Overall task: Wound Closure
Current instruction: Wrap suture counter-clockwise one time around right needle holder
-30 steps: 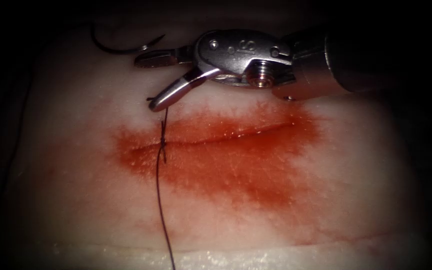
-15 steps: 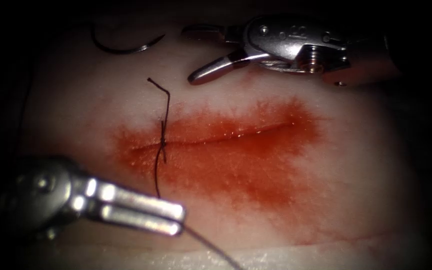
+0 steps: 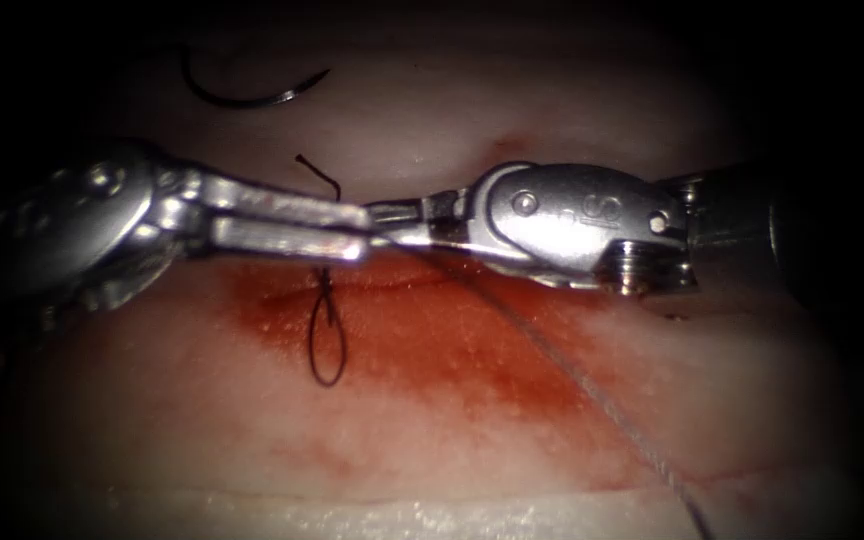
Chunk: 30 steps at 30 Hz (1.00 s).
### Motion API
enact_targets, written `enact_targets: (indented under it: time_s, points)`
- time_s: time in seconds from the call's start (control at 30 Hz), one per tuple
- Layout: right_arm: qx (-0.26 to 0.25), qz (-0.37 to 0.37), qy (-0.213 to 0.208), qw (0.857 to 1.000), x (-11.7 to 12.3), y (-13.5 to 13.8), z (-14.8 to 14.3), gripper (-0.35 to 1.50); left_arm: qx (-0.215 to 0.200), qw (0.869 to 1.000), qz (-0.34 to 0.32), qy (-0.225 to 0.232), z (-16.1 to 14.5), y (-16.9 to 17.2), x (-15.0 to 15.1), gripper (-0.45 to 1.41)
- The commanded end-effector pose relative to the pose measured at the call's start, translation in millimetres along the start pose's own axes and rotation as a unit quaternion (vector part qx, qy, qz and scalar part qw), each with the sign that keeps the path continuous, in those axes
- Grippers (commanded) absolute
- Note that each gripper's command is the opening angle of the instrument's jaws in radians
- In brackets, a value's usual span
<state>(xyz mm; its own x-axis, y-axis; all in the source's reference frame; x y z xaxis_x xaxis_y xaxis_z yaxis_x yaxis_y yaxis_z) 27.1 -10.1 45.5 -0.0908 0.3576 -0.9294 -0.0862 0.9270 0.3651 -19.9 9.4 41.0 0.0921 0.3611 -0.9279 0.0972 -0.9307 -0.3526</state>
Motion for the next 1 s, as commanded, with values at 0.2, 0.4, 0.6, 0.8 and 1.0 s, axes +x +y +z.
enact_targets:
  time_s: [0.2, 0.4, 0.6, 0.8, 1.0]
  points:
    - [0.006, -0.006, 0.028, 1.0, -1.5, -1.3, 3.5, -0.35, 0.002, 1.0, 0.004, 0.024, 0.1, -2.7, -1.9, -0.45]
    - [-0.003, 0.0, 0.071, 0.997, -1.8, -1.7, 4.5, -0.35, 0.01, 0.999, 0.015, 0.05, -1.2, -4.6, -4.2, -0.45]
    - [-0.007, 0.039, 0.084, 0.996, -2.6, -2.0, 4.4, -0.35, 0.014, 0.998, 0.033, 0.057, -2.6, -5.4, -7.5, -0.45]
    - [-0.005, 0.076, 0.107, 0.991, -2.9, -2.2, 4.1, -0.35, 0.027, 0.998, 0.05, 0.039, -3.4, -5.3, -10.3, -0.45]
    - [-0.007, 0.114, 0.141, 0.983, -3.3, -2.5, 3.3, -0.35, 0.034, 0.998, 0.048, 0.037, -5.1, -5.1, -12.1, -0.45]
